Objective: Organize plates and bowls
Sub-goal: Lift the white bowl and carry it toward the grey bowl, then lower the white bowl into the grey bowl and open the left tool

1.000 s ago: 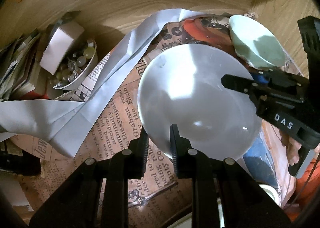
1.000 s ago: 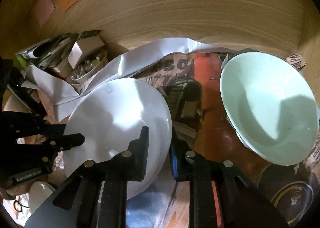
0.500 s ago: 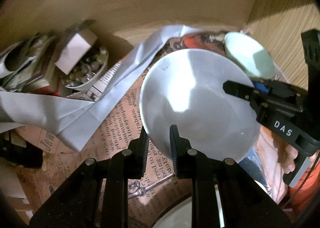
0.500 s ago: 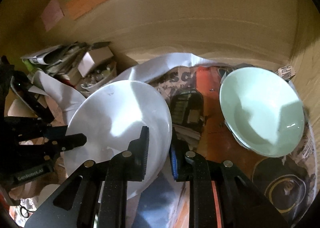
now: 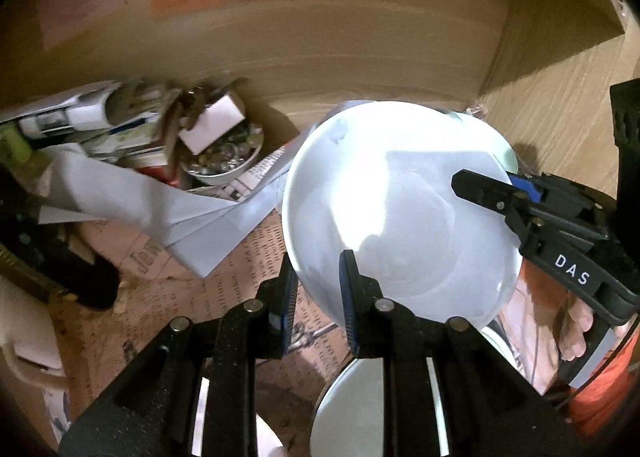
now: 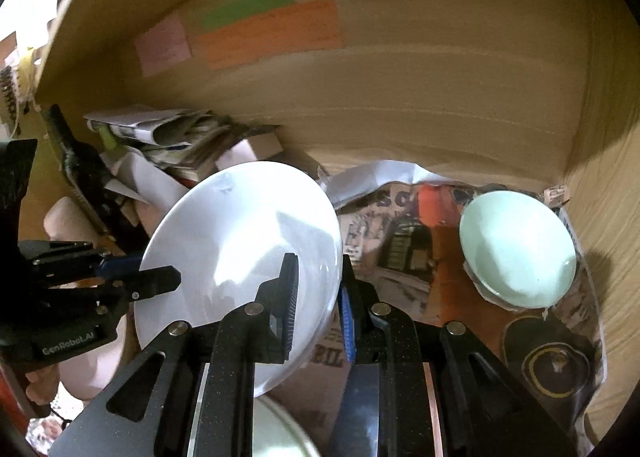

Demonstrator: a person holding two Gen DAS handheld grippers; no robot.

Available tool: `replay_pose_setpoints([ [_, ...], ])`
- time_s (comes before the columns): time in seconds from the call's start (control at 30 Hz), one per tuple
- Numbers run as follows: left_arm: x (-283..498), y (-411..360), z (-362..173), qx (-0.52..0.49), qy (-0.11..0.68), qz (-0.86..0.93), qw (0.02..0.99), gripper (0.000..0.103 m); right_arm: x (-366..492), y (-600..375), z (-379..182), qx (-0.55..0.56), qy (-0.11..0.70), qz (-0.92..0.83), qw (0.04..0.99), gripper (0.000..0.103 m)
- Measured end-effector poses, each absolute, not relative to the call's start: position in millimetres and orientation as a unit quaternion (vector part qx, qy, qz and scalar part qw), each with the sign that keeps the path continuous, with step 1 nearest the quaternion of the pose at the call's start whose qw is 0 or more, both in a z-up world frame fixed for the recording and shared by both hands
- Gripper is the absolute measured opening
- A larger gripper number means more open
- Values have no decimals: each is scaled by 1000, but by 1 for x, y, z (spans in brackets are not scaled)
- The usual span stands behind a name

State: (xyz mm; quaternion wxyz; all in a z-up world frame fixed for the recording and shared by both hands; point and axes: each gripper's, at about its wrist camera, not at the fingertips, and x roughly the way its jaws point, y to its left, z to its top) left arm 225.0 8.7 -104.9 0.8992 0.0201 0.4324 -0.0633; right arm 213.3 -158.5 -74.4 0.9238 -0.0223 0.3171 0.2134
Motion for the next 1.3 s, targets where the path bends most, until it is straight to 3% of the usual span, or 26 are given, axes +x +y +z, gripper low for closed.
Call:
replay_pose_setpoints([
  [0.57,137,68,-95,-12,395,-17,918,20,152,-100,-76,-46,295,260,919,17],
  [1.3,80,130,-114,-59,411,43,909,20,118,-28,-114,-76,325,317,888,17],
])
